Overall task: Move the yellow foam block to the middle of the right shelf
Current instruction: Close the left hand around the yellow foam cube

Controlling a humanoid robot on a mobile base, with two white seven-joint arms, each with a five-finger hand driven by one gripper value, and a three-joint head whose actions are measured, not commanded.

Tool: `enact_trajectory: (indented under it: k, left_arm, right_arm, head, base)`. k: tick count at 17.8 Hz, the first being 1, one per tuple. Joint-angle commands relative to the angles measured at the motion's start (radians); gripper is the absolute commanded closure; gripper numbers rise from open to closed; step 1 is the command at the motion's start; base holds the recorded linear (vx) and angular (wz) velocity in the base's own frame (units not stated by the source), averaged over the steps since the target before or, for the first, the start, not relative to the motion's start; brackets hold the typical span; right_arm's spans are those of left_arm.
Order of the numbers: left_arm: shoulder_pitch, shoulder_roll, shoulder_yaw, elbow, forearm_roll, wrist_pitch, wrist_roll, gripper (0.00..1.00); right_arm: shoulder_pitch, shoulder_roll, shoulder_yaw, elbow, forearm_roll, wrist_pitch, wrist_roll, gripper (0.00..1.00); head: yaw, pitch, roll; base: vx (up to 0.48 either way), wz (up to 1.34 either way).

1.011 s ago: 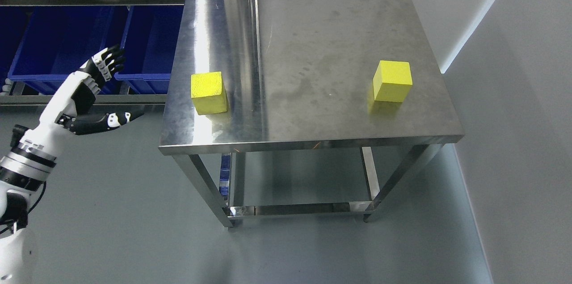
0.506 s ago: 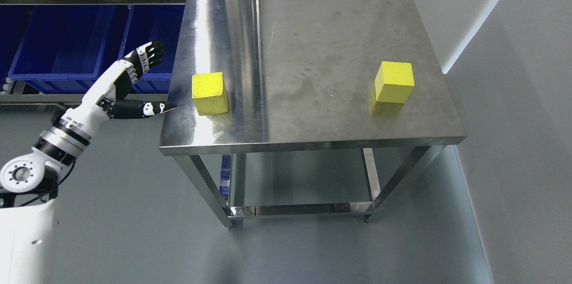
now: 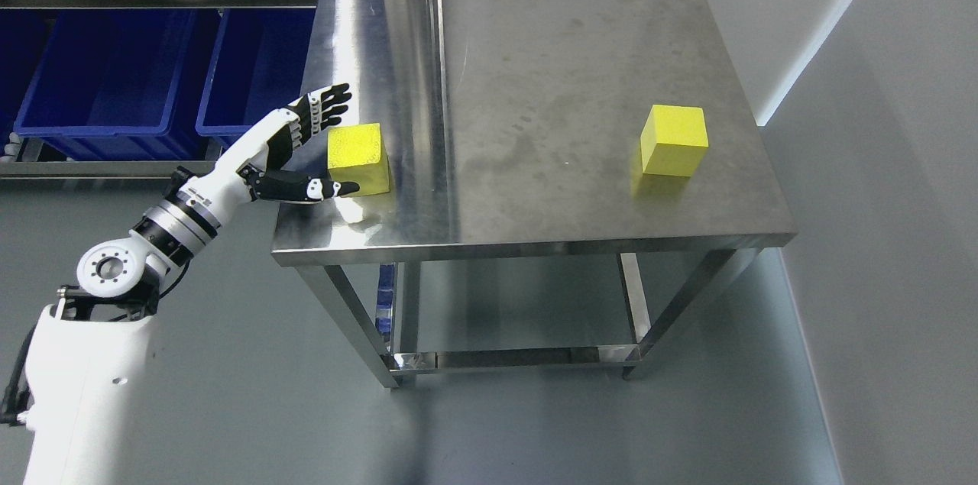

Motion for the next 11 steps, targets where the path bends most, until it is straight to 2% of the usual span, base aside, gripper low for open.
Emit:
enact_trajectory:
  k: [1,8,10,11]
  left_arm:
    - [-0.077,-0.057,-0.091,0.183,-0.024,0.003,-0.017,0.07]
    - [-0.066,-0.067,-0.074,0.2,-0.024,-0.013,-0.02,0.33]
    - [-0.043,-0.082,-0.007,0.201,-0.01,-0.054,-0.02,0.57]
    - [-0.037,-0.119,0.036,0.201,-0.001,-0.075,-0.022,0.68]
  right_arm:
    - [-0.002,-0.017,0.0,-0.017,0.0,0.001,0.0,0.0]
    - [-0.003,-0.017,0.0,-0.017,0.0,0.001,0.0,0.0]
    - [-0.002,-0.017,0.0,-0.017,0.0,0.001,0.0,0.0]
    - [-0.002,-0.017,0.0,-0.017,0.0,0.001,0.0,0.0]
  head:
    - [0.0,0.0,0.0]
    - [0.0,0.0,0.0]
    - [0.0,0.0,0.0]
    - [0.0,0.0,0.0]
  base:
    - [0.0,0.0]
    - [0.0,0.0]
    - [0.0,0.0]
    - [0.0,0.0]
